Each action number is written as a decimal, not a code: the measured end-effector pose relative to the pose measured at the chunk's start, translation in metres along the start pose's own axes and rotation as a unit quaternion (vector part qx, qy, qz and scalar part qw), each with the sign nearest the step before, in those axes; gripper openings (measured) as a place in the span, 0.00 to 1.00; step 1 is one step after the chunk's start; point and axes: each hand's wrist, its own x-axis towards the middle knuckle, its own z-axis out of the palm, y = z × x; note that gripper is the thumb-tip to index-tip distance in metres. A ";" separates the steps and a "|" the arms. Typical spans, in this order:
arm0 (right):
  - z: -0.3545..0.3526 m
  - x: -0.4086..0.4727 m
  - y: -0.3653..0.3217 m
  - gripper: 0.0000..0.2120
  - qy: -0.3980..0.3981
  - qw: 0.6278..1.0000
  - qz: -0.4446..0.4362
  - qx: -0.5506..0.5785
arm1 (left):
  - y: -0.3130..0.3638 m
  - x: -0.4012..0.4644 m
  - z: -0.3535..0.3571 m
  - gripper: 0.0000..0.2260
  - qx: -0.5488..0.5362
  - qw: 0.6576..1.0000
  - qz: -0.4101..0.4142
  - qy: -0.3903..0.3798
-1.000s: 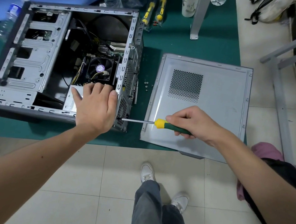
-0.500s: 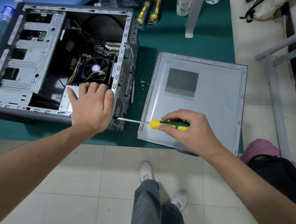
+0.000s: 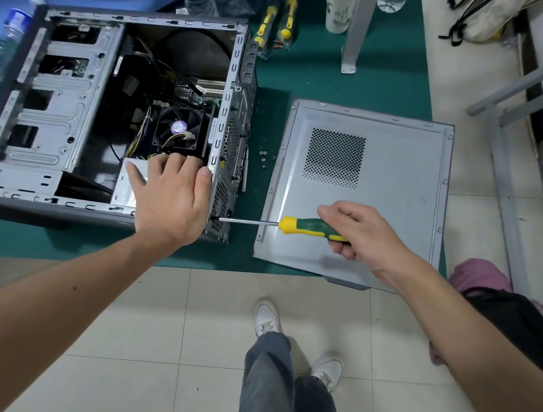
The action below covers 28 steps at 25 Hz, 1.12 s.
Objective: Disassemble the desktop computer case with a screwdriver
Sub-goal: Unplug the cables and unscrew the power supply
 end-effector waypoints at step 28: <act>0.004 -0.001 0.002 0.20 0.021 0.999 0.048 -0.005 | 0.002 -0.001 -0.001 0.18 0.006 1.000 -0.003 0.000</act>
